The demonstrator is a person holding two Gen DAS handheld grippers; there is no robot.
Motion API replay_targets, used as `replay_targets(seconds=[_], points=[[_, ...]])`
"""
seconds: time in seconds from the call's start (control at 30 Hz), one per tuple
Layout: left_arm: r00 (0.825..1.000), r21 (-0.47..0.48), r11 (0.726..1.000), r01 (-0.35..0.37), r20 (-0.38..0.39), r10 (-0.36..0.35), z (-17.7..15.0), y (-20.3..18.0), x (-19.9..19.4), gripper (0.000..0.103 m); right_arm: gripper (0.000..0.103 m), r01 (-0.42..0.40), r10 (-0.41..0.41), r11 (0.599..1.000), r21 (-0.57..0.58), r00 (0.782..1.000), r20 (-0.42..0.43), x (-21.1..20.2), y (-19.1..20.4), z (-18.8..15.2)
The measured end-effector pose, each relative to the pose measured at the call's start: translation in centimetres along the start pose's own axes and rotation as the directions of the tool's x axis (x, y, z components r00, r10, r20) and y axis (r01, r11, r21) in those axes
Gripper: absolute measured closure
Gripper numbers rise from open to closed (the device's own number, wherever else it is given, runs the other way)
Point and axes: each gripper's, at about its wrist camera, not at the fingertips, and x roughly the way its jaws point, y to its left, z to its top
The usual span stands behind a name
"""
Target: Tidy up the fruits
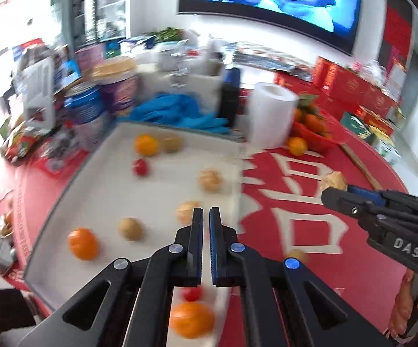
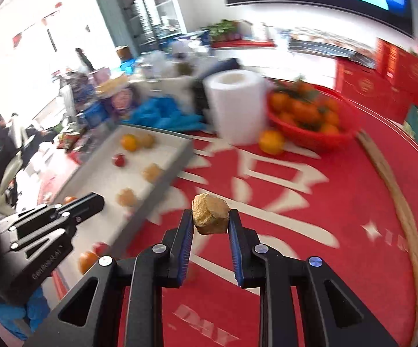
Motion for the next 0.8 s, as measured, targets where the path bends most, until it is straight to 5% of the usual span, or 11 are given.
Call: replay_targets(seconds=[0.13,0.27,0.43,0.53,0.57,0.63,0.67,0.8], points=[[1.0,-0.016,0.999,-0.028,-0.012,0.028,-0.6,2.0,0.3,0.098,0.078,-0.038,0.037,0.998,-0.05,0.999,-0.016,1.8,3.1,1.5],[1.0,0.068,0.997,0.023,-0.008,-0.022,-1.8,0.2,0.2,0.091,0.078,-0.1,0.098,0.994,-0.041,0.994,-0.053,3.4,4.6,3.6],[0.998,0.082,0.995,0.058,-0.009,-0.058,-3.0,-0.9,-0.1,0.04,0.077,-0.195,0.185,0.98,-0.046,0.97,-0.158,6.3,6.2,5.4],[1.0,0.045,0.999,0.028,-0.006,-0.028,-2.8,0.2,-0.3,0.026,0.075,-0.194,0.178,0.979,-0.061,0.963,-0.201,7.7,6.9,5.2],[1.0,0.031,0.999,0.015,-0.007,-0.015,-2.7,0.7,-0.3,0.023,0.072,-0.19,0.172,0.98,-0.066,0.961,-0.218,8.2,7.0,5.0],[1.0,0.002,1.0,-0.009,-0.012,0.009,-2.5,1.6,-0.4,0.021,0.029,-0.162,0.144,0.984,-0.074,0.968,-0.204,8.3,7.0,4.9],[1.0,-0.01,1.0,-0.017,-0.019,0.017,-2.4,2.0,-0.3,0.02,0.022,-0.148,0.131,0.986,-0.081,0.973,-0.19,7.8,6.8,4.9],[0.993,-0.053,0.995,-0.081,-0.087,0.076,-2.1,3.3,0.7,0.015,0.019,-0.085,0.056,0.984,-0.155,0.982,-0.182,7.1,7.7,5.0]])
